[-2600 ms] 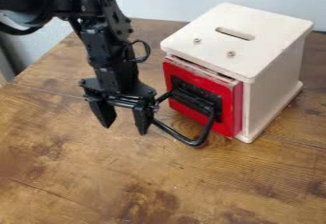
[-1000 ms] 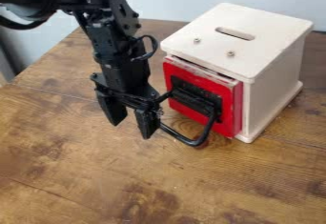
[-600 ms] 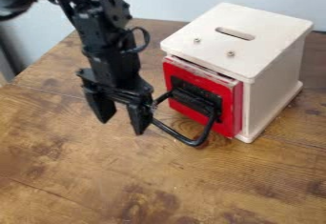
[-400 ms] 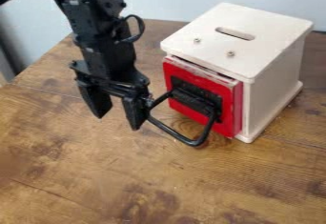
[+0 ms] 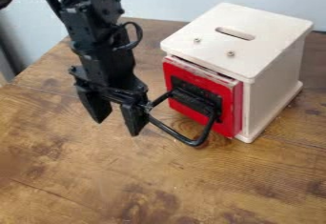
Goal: Close the drawer
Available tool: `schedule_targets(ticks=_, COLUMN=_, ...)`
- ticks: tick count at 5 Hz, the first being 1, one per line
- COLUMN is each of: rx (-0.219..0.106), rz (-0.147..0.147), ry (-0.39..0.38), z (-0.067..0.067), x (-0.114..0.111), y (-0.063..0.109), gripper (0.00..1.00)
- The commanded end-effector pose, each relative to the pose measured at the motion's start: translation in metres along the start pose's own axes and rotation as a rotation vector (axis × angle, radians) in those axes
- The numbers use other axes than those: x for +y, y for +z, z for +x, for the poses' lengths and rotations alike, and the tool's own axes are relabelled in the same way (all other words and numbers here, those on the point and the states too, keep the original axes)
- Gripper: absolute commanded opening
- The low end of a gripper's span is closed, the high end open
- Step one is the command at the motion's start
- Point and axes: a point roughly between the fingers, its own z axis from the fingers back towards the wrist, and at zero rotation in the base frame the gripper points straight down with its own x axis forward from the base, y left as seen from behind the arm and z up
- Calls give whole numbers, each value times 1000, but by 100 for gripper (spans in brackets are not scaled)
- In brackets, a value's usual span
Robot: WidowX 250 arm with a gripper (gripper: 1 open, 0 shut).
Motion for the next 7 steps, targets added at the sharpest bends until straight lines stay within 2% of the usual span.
schedule_targets(ticks=1, rx=-74, rz=18, ry=16, z=3, x=0, y=25, gripper=100)
schedule_targets(ticks=2, rx=-73, rz=20, ry=27, z=3, x=-3, y=25, gripper=100)
schedule_targets(ticks=3, rx=-75, rz=12, ry=-40, z=6, x=-3, y=17, gripper=100)
schedule_targets(ticks=4, rx=-57, rz=-1, ry=-95, z=9, x=-4, y=10, gripper=100)
schedule_targets(ticks=5, rx=-51, rz=-3, ry=-136, z=11, x=-5, y=5, gripper=100)
schedule_targets(ticks=7, rx=-60, rz=-11, ry=-240, z=15, x=-4, y=11, gripper=100)
